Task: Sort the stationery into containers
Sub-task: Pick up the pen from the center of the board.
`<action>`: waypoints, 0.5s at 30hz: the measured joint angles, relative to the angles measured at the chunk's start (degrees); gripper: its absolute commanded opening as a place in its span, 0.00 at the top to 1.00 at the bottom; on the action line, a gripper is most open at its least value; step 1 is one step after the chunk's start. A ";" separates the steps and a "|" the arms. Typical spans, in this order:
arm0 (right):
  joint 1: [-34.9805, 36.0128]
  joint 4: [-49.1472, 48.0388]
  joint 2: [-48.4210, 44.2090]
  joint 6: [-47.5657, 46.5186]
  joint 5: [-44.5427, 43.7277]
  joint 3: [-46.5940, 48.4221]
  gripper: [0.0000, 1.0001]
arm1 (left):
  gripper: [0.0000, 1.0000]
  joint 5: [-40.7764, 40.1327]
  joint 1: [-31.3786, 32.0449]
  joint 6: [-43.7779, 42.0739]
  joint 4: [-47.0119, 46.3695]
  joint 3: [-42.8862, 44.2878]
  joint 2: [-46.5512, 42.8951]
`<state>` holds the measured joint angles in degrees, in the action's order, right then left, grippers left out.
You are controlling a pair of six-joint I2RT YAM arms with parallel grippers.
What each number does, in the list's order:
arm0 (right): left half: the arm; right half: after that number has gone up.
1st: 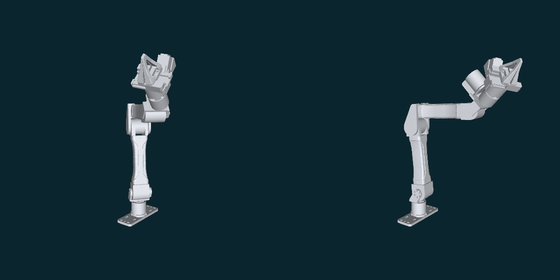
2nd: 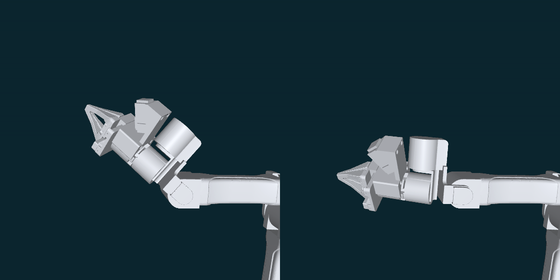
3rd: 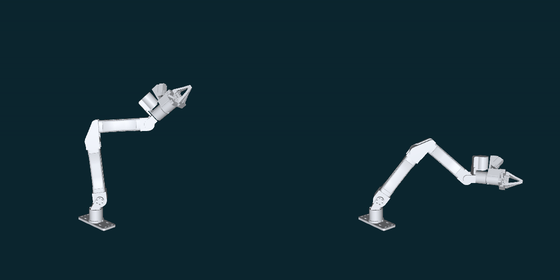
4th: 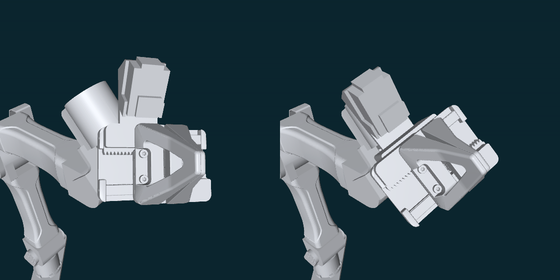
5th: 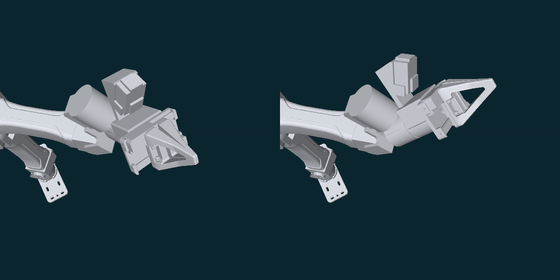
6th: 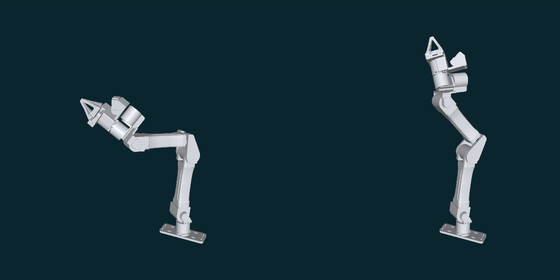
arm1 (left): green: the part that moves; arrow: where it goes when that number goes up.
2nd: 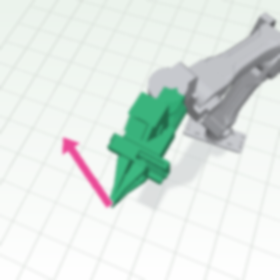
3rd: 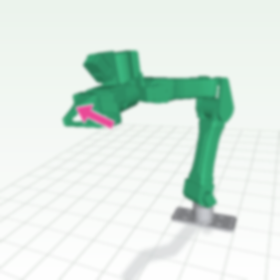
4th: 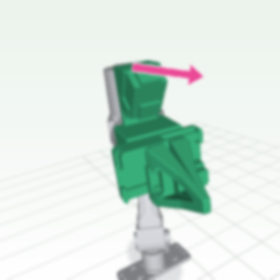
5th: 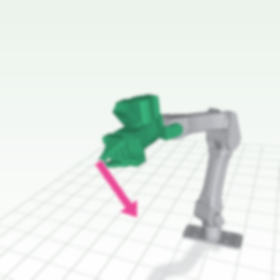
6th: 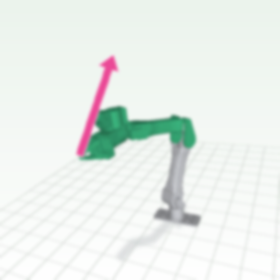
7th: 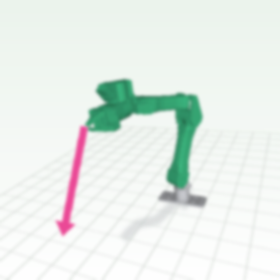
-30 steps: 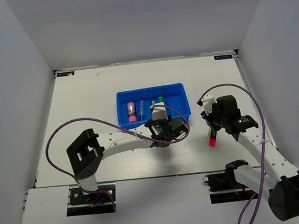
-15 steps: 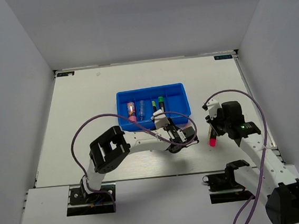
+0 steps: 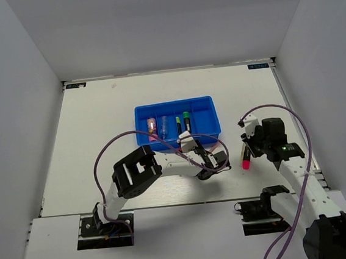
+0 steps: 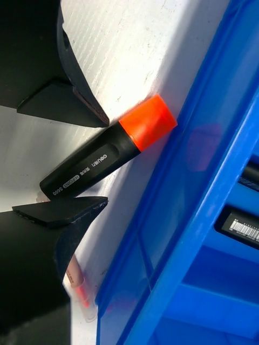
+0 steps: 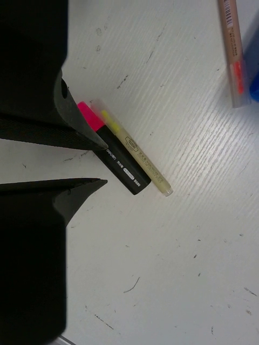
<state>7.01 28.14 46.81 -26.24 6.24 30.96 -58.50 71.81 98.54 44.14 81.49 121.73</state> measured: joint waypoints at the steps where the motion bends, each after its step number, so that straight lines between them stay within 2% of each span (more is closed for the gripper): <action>1: -0.26 0.02 0.00 0.00 0.28 0.00 0.69 | 0.36 -0.02 0.00 0.17 0.00 0.07 0.02; 8: -2.03 0.02 -0.11 -0.13 2.16 0.00 0.69 | 0.36 -1.27 -0.07 2.23 2.32 4.00 2.82; 15: -3.67 0.02 -0.90 -0.15 4.17 0.00 0.69 | 0.38 -1.03 -0.22 7.34 11.21 10.69 6.78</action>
<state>3.33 28.16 45.91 -26.39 10.41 30.96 -59.53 71.59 105.89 55.35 92.18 128.51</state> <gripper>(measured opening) 0.311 0.644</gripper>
